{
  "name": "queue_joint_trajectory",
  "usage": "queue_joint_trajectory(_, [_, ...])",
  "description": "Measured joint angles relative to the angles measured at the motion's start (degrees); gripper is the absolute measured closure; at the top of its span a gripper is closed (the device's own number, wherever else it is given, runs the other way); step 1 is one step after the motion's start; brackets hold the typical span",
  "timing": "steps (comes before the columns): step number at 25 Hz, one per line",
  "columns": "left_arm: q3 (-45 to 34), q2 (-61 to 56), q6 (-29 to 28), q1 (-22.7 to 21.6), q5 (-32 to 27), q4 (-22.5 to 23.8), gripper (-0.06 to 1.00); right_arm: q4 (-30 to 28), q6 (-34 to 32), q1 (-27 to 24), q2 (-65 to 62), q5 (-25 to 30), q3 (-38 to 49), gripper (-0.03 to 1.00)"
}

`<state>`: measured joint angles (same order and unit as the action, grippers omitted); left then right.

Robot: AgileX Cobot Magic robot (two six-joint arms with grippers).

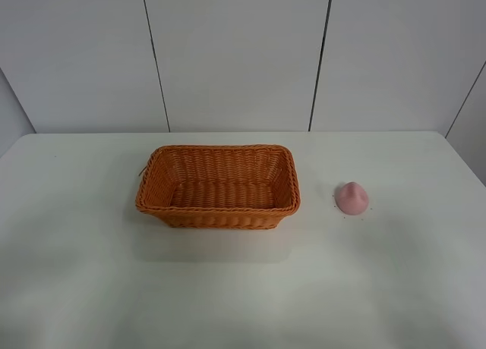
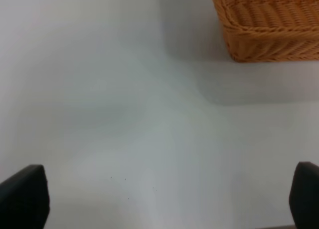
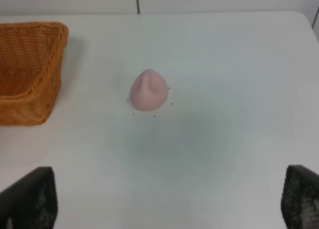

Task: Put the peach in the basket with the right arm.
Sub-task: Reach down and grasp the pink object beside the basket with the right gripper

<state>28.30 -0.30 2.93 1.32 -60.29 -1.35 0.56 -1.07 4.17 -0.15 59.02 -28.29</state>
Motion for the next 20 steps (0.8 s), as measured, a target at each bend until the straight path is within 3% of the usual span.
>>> queue_joint_trajectory(11, [0.0, 0.0, 0.0, 0.0, 0.0, 0.0, -0.04, 0.0, 0.0, 0.0, 2.0, 0.0, -0.6, 0.27])
queue_joint_trajectory(20, [0.0, 0.0, 0.0, 0.0, 0.0, 0.0, -0.04, -0.1, 0.0, 0.0, 32.9, -0.5, -11.4, 0.27])
